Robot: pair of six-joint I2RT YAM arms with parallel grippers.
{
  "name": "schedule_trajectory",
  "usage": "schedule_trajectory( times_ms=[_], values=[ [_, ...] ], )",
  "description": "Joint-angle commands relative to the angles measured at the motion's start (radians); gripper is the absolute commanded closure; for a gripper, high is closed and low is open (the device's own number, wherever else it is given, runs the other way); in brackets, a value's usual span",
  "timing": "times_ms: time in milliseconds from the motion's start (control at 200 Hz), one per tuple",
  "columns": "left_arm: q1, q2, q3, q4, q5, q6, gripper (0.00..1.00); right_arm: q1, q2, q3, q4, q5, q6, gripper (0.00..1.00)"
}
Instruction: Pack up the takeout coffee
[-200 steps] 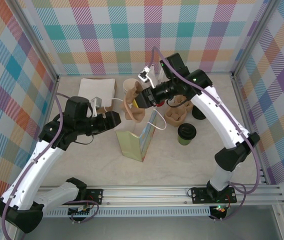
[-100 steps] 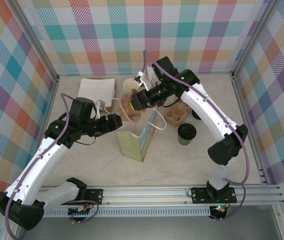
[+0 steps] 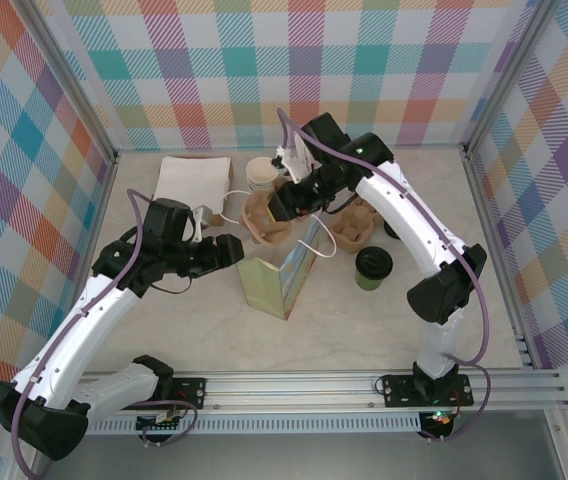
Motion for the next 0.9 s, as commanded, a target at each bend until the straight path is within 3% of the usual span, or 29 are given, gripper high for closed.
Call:
schedule_trajectory(
  times_ms=[0,550,895],
  values=[
    [0.015,-0.01,-0.018,-0.025,0.019,0.019,0.32,0.004,0.023,0.034,-0.048,0.061,-0.035,0.62],
    [0.015,-0.005,-0.009,-0.016,0.038,0.021,0.34,0.056,0.049,0.039,-0.101,0.28,-0.092,0.62],
    [0.015,-0.003,-0.004,-0.012,0.027,0.015,0.35,0.076,0.049,0.037,-0.122,0.35,-0.117,0.62]
  ],
)
